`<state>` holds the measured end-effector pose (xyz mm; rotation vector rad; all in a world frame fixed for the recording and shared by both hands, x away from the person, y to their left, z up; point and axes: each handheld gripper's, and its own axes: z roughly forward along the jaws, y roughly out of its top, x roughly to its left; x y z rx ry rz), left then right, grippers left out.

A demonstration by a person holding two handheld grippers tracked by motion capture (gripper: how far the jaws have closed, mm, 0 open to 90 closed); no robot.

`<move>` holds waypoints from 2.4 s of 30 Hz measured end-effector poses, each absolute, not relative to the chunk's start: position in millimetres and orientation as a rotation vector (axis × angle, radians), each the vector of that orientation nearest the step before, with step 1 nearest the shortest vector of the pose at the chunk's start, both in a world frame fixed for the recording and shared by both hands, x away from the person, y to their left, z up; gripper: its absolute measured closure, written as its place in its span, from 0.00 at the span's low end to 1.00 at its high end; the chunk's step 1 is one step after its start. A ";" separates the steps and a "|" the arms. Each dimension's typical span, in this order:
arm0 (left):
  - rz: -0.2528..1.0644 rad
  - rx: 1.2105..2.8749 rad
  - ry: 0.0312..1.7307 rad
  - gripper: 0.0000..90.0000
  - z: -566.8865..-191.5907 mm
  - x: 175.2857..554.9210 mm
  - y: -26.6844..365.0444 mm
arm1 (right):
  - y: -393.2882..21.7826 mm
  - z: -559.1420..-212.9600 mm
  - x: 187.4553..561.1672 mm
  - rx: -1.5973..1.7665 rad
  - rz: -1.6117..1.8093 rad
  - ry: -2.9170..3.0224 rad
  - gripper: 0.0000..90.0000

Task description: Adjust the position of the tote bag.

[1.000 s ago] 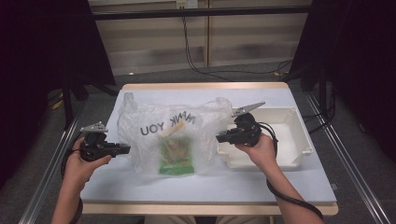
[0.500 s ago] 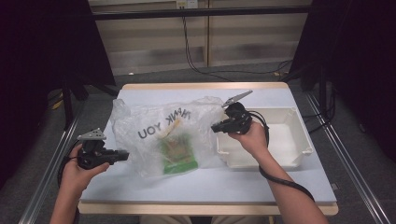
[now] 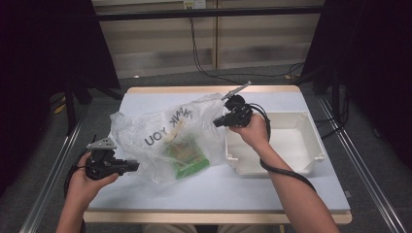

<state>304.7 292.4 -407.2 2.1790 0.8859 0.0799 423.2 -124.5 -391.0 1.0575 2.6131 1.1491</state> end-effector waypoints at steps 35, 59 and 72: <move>-0.089 2.294 0.728 0.92 -422.0 291.6 233.4 | -141.5 -384.7 428.8 1.146 1.056 2.495 0.25; -0.119 2.288 0.652 0.90 -426.8 315.8 182.1 | -144.9 -398.9 378.5 1.124 1.147 2.539 0.22; -0.114 2.258 0.599 0.96 -422.4 329.9 154.7 | -134.3 -397.3 346.7 1.045 1.177 2.562 0.23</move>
